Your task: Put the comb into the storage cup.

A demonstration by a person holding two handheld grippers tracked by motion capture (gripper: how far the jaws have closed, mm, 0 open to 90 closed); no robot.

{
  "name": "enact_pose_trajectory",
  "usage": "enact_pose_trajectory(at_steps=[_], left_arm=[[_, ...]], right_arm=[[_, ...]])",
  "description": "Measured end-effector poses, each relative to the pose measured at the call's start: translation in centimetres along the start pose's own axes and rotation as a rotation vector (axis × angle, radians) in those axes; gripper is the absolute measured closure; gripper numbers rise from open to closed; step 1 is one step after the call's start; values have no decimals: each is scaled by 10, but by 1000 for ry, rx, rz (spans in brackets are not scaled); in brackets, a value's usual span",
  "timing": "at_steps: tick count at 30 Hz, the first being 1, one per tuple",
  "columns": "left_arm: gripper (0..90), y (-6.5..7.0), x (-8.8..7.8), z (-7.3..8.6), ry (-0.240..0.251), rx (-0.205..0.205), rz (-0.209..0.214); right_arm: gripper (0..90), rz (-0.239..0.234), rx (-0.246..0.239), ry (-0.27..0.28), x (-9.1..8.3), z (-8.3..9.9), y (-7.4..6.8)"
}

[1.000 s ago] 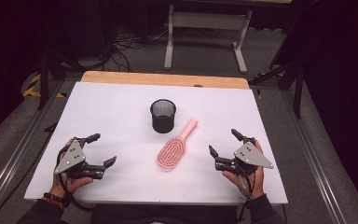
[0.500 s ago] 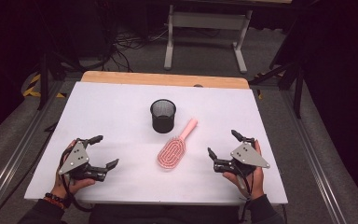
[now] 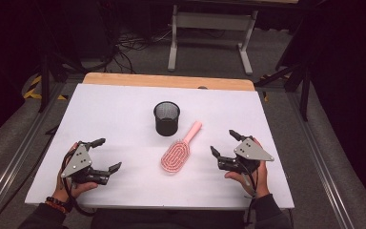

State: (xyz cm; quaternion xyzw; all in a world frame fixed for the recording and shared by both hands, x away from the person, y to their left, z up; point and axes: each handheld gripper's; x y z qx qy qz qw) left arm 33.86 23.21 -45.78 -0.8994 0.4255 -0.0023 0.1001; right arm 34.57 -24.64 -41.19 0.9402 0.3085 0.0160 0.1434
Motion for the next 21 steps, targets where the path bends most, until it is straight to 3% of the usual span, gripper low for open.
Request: enact_pose_trajectory(at_steps=[3, 9, 12, 16, 17, 18, 21], left_arm=[[63, -1, 0, 0, -2, -2, -1], [66, 0, 1, 1, -15, 3, 0], [67, 0, 2, 1, -14, 3, 4], [68, 0, 2, 1, -13, 3, 4], [68, 0, 2, 1, -15, 4, 4], [68, 1, 2, 2, -15, 5, 4], [69, 1, 2, 2, -15, 4, 6]], right_arm=[[281, 16, -10, -14, 4, -2, 1], [453, -10, -7, -23, 17, -6, 4], [583, -3, -1, -50, 27, -8, 6], [819, -32, 10, -86, 40, -7, 10], [819, -32, 10, -86, 40, -7, 10], [882, -33, 9, -95, 47, -6, 11], [896, -30, 15, -102, 52, -6, 13]])
Point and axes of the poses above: each handheld gripper's, and its own axes: x roughly forward along the jaws, z roughly out of its underside, y roughly to its right, and after that the axes turned 12 degrees about y, right-handed
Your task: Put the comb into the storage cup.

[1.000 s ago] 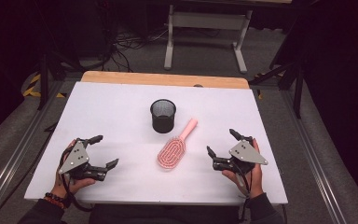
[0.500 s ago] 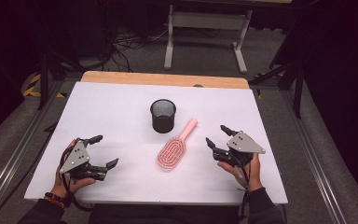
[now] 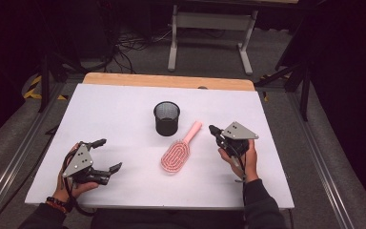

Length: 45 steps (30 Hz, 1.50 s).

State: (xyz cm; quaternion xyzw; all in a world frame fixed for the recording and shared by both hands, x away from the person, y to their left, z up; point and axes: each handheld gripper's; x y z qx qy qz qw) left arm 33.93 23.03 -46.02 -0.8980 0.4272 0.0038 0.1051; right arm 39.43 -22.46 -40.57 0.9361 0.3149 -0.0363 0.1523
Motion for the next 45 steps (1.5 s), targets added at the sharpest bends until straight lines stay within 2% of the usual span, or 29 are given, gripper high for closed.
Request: enact_pose_trajectory(at_steps=[3, 6, 7, 11, 15, 20, 23, 31, 33, 35, 40, 42, 45], left_arm=[[74, 0, 0, 0, 6, -1, 1], [74, 1, -1, 0, 8, 4, 8], [73, 1, 0, 0, 6, 1, 12], [73, 0, 1, 1, -3, 1, 21], [73, 0, 2, 1, -3, -2, 22], [72, 0, 1, 2, 2, -6, 22], [72, 0, 1, 2, 3, -8, 24], [71, -1, -1, 1, 13, -9, 27], [71, 0, -1, 1, 12, -6, 29], [71, -1, -2, 1, 14, -9, 29], [72, 0, -2, 2, 7, -10, 32], [71, 1, -1, 2, 6, -14, 36], [71, 1, -1, 3, 4, -8, 37]], right_arm=[[898, 0, 7, -12, 14, 4, 6], [898, -1, 13, -14, 19, 7, 9], [898, 8, 35, -17, 25, 10, 12], [898, 13, 59, -31, 35, 13, 14], [898, 16, 60, -55, 47, 15, 14], [898, 12, 40, -113, 65, 12, 11], [898, 13, 37, -122, 70, 11, 10], [900, -21, -30, -216, 103, 10, -1], [899, -25, -35, -227, 106, 10, -2], [899, -25, -58, -268, 114, 12, -5], [899, -18, -81, -311, 121, 16, -6], [899, -6, -95, -347, 125, 21, -5], [900, -6, -99, -348, 125, 22, -4]])
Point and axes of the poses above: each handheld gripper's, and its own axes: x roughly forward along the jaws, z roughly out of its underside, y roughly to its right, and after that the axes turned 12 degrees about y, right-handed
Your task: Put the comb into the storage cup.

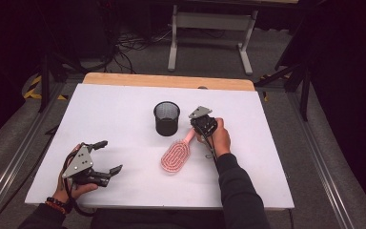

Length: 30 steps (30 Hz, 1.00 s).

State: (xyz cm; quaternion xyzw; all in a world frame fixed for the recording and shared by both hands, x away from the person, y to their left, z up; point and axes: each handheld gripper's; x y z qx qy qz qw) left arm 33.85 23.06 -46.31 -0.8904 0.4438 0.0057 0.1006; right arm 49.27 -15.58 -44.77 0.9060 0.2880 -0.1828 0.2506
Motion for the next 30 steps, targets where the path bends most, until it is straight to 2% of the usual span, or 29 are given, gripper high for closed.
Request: enact_pose_trajectory(at_steps=[7, 9, 17, 22, 24, 30], left_arm=[[71, 1, -1, 0, -6, 1, 9], [71, 1, -1, 0, -6, 2, 9], [74, 2, -1, 1, -20, -2, 13], [74, 3, 0, 1, -27, 11, 13], [74, 2, 0, 1, -29, 13, 8], [74, 3, 0, 1, -30, 13, 15]], right_arm=[[900, 2, -57, -19, 3, -1, -5], [900, -1, -56, -23, 3, -1, -5], [900, -7, -5, -33, -1, 4, -2], [900, -3, 7, -43, -4, 6, 0], [900, 3, 33, -31, -5, 9, 1], [900, 15, 38, -28, -8, 11, 0]])
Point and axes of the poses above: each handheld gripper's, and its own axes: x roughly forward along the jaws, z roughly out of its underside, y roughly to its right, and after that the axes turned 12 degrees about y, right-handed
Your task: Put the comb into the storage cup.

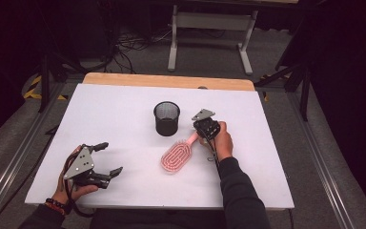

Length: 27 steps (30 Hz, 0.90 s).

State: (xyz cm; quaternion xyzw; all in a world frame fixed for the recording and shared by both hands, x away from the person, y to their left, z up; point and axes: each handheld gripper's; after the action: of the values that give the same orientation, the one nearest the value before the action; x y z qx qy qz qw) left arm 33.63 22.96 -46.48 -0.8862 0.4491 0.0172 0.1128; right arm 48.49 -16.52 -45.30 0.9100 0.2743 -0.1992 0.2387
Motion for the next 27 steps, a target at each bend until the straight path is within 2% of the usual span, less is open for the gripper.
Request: enact_pose_trajectory(at_steps=[5, 14, 17, 20, 24, 27], left_arm=[[74, 0, 0, 1, 0, -8, 0], [75, 0, 1, 1, -4, -7, 11], [75, 0, -1, 0, 7, -2, 1], [79, -1, -4, -1, 31, -5, -35], [78, -2, -4, 0, 28, -10, -41], [77, -2, -4, -1, 30, -7, -40]], right_arm=[[900, -13, 31, 15, -5, 5, 3], [900, -14, 35, 16, -16, 13, 2], [900, -16, 50, 20, -20, 17, 3], [900, -21, 57, 34, -26, 22, 2], [900, -30, 79, 58, -36, 29, -1], [900, -32, 72, 51, -38, 29, -1]])
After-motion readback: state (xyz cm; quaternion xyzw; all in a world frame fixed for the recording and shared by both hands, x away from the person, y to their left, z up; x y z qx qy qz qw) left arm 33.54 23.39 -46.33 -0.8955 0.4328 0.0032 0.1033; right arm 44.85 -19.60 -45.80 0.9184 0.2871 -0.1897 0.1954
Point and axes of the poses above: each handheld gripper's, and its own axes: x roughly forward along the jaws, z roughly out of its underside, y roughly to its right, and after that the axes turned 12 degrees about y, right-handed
